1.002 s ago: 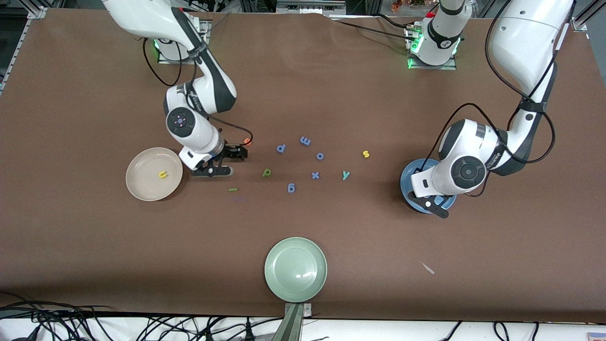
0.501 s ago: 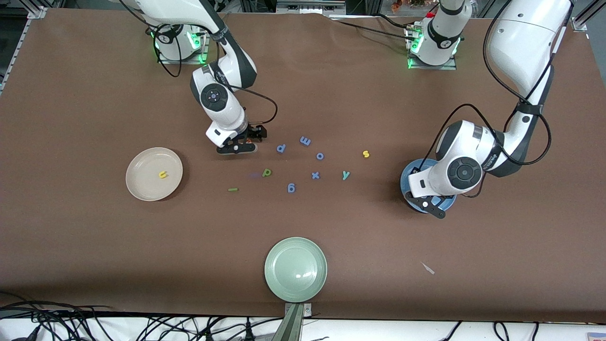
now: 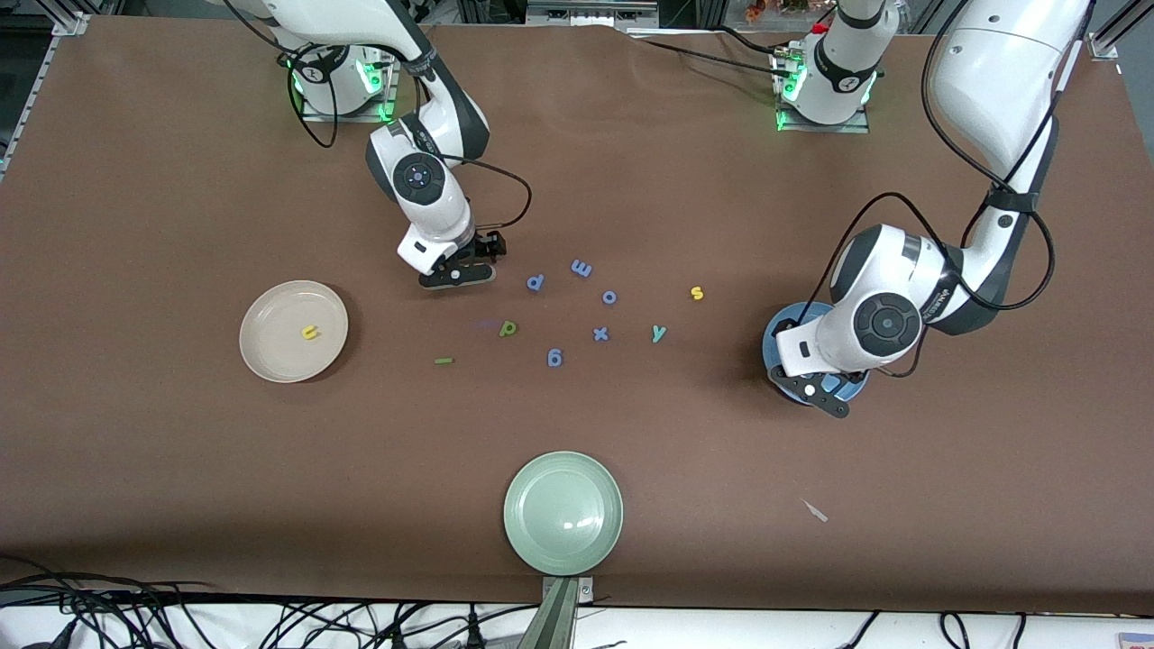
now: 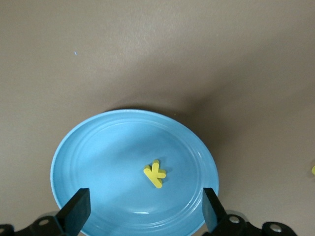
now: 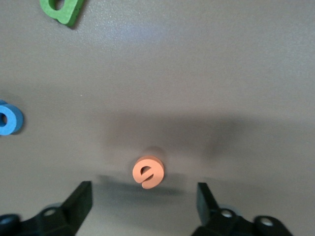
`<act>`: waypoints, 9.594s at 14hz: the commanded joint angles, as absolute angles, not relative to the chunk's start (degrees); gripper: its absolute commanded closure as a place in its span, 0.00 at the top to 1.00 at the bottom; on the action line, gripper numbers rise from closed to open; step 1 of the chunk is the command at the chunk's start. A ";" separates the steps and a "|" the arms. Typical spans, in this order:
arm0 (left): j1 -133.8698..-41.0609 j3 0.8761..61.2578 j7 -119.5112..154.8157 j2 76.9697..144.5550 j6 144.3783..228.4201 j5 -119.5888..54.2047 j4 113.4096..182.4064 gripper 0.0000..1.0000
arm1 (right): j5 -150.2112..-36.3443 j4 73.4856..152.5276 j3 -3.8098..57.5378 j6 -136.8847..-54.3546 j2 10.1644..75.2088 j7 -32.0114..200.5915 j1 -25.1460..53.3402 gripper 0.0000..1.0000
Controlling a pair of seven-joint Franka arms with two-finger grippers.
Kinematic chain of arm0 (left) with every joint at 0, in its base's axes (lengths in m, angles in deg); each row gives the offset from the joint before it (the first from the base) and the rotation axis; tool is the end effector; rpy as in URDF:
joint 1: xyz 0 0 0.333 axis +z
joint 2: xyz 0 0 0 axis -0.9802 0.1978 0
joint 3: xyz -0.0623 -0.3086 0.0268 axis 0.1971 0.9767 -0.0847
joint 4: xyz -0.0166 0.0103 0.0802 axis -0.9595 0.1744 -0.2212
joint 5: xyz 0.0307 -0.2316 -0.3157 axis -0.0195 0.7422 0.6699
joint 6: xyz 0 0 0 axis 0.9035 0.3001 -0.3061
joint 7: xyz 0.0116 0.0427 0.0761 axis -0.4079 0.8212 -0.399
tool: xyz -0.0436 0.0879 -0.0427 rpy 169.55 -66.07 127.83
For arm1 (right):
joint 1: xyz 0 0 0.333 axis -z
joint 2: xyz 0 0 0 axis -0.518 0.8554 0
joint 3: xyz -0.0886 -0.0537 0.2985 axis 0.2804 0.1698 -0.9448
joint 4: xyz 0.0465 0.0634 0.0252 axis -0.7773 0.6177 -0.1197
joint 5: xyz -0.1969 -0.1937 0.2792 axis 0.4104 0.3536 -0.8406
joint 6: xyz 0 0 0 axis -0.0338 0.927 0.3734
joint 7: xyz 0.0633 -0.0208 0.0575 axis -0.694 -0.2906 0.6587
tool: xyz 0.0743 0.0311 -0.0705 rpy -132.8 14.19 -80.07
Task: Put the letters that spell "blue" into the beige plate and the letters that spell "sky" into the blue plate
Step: 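Move both grippers down to the orange e and the teal y, then grasp the orange e and the teal y with both grippers, then put the e and y on the beige and blue plates with both grippers, then grasp the green bar and the yellow s with both grippers, then put the bar and s on the beige and blue plates with both grippers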
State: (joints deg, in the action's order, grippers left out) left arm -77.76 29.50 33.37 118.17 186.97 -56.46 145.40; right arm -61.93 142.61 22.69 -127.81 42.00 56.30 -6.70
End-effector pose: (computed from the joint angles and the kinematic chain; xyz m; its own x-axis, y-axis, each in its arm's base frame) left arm 0.6368 -0.1479 0.2581 0.8369 -0.5117 -0.1945 -0.5239 -0.8517 -0.0137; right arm 0.4321 0.3186 0.1827 0.9850 0.1552 -0.0750 0.1550 -0.9879 -0.0097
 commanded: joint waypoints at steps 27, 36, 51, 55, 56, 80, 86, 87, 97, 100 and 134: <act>-86.67 37.79 6.52 119.33 199.40 -50.82 150.77 1.00 | -61.62 138.35 27.39 -126.25 41.11 58.70 -7.12 0.69; -89.66 37.79 6.00 123.81 199.49 -58.03 146.99 1.00 | -61.62 136.33 27.04 -127.13 45.50 54.91 -9.32 0.73; -90.54 37.17 6.00 130.67 199.84 -63.39 141.89 0.47 | -61.62 137.21 27.13 -127.30 46.12 55.79 -9.23 0.49; -91.16 37.17 5.38 131.20 199.84 -63.48 141.97 0.43 | -61.62 137.30 27.13 -127.74 46.47 55.79 -9.23 0.45; -91.16 37.17 5.38 131.11 199.75 -63.39 141.97 0.43 | -61.62 137.47 27.13 -127.74 46.47 55.79 -9.23 0.44; -71.65 38.32 16.99 119.33 183.05 -63.31 147.16 0.61 | -61.71 130.97 39.50 -116.23 43.48 77.29 -7.84 0.25; -72.00 43.49 0.67 118.10 182.26 -59.88 149.52 1.00 | -61.53 127.63 39.96 -116.05 45.32 95.41 4.11 0.26; -72.00 45.16 -2.93 118.10 182.26 -59.88 150.75 1.00 | -61.53 127.63 39.96 -116.05 45.85 97.52 5.08 0.27; -63.73 55.81 -31.67 112.91 209.51 -59.17 175.46 1.00 | -62.14 116.65 34.88 -106.82 49.36 98.77 4.21 1.00; -65.32 55.72 -39.76 115.19 209.51 -66.36 174.76 0.99 | -61.36 115.32 29.96 -109.62 51.65 98.94 4.13 1.00; -59.36 55.55 -16.79 120.29 180.94 -72.36 152.17 0.00 | -60.30 110.31 27.64 -108.69 55.00 124.69 12.38 0.00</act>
